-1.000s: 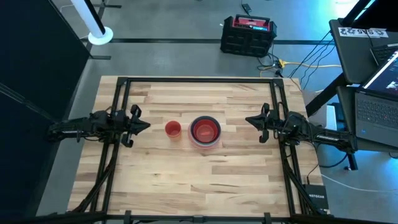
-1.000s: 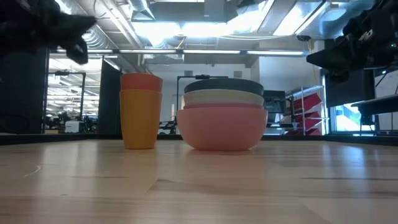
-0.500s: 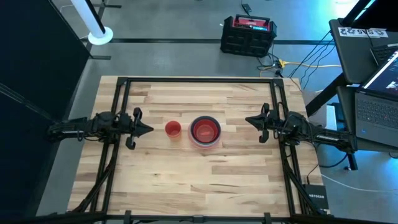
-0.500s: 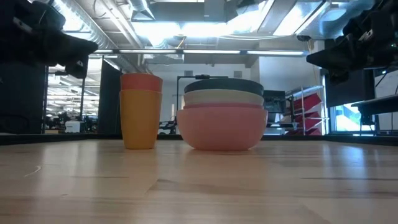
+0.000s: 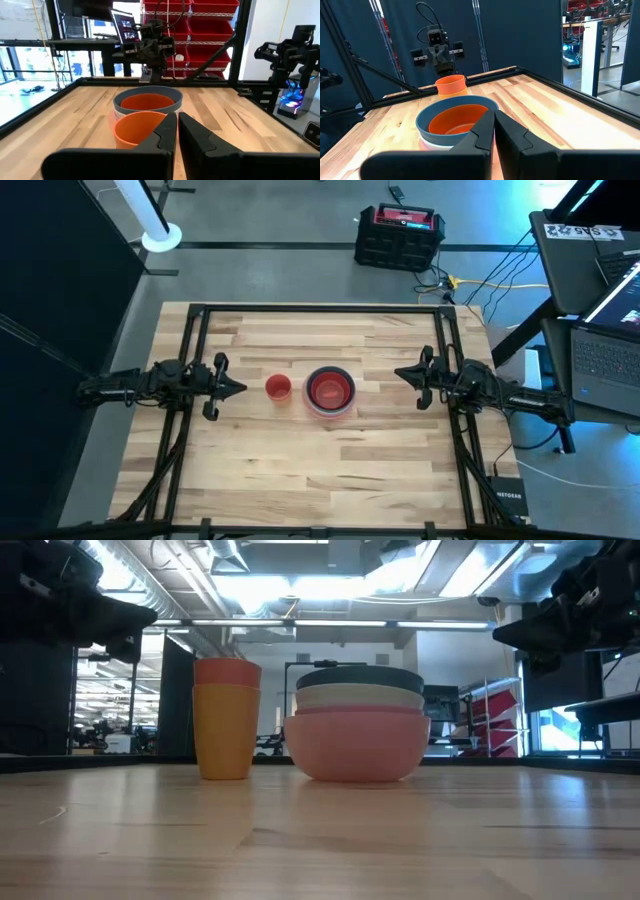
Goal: Nest bowls inside each other
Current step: Return to Home Position
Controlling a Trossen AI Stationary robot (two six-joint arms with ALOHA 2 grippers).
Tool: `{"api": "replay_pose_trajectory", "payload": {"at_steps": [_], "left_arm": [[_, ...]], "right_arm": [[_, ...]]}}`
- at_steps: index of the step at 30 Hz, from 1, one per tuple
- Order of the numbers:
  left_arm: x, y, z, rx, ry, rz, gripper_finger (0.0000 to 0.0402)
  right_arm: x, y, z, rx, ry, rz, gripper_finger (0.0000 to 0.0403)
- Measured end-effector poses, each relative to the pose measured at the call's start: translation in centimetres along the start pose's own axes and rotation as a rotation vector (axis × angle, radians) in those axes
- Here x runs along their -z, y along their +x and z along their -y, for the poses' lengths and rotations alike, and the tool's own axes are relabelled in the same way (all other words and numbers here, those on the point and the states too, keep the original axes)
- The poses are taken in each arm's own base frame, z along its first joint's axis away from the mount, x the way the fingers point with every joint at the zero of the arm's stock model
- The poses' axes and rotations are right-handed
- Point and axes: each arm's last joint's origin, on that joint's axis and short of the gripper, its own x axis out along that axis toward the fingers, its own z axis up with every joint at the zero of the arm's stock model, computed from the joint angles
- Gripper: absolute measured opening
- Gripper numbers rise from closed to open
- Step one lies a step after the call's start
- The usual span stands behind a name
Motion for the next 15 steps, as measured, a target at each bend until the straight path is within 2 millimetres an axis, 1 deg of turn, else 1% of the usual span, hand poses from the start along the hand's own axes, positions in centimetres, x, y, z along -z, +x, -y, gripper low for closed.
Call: {"api": "replay_pose_trajectory", "payload": {"at_steps": [15], "left_arm": [[0.01,0.0,0.0,0.0,-0.006,-0.001,0.0]], "right_arm": [[0.0,0.0,0.0,0.0,0.0,0.0,0.0]]}}
